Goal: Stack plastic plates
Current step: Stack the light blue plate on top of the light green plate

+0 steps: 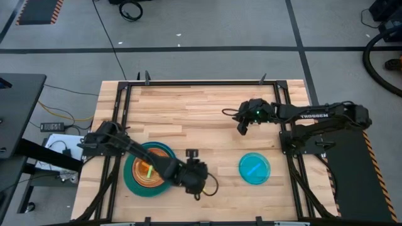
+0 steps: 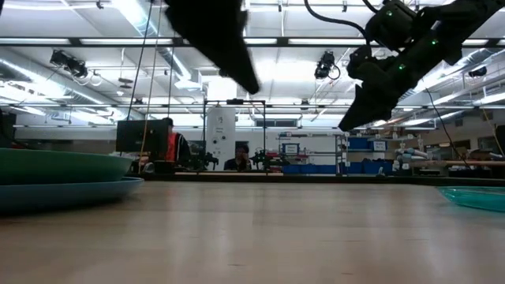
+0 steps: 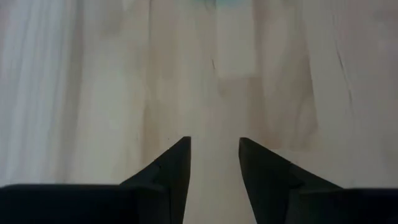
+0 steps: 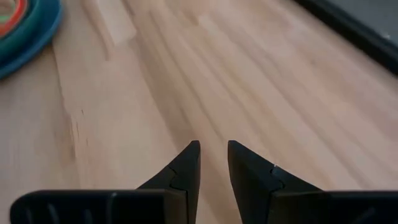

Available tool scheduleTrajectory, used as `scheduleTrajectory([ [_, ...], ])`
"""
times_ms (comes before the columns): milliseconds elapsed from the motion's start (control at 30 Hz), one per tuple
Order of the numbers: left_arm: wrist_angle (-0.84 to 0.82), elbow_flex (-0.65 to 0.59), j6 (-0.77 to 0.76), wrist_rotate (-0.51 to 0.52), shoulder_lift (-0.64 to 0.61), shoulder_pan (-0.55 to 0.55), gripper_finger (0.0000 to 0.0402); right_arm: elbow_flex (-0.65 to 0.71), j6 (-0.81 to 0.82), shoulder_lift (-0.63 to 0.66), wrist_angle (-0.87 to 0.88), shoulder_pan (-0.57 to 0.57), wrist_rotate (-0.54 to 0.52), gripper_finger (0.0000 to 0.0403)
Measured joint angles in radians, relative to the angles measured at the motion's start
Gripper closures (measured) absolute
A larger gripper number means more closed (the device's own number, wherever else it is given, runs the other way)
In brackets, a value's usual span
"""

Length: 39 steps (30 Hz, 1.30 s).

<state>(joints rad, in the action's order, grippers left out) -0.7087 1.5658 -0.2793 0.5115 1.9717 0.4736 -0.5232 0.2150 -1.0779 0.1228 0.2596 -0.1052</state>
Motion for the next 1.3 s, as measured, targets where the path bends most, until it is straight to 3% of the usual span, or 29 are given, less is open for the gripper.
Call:
scheduleTrajectory([
  [267,0.085,0.000,0.239,-0.124,0.000,-0.109,0.0258,0.000,0.113,0.000,0.149,-0.117,-0.136,0.0312],
  [667,0.193,0.000,0.452,-0.172,0.008,-0.188,0.0258,0.000,0.319,0.010,0.375,-0.229,-0.126,0.0312],
  [933,0.210,0.000,0.421,-0.203,0.016,-0.202,0.0258,0.000,0.420,0.069,0.389,-0.315,-0.137,0.0312],
  [1300,0.239,0.003,0.342,-0.203,0.021,-0.203,0.0258,0.000,0.500,0.169,0.461,-0.345,-0.165,0.0312],
])
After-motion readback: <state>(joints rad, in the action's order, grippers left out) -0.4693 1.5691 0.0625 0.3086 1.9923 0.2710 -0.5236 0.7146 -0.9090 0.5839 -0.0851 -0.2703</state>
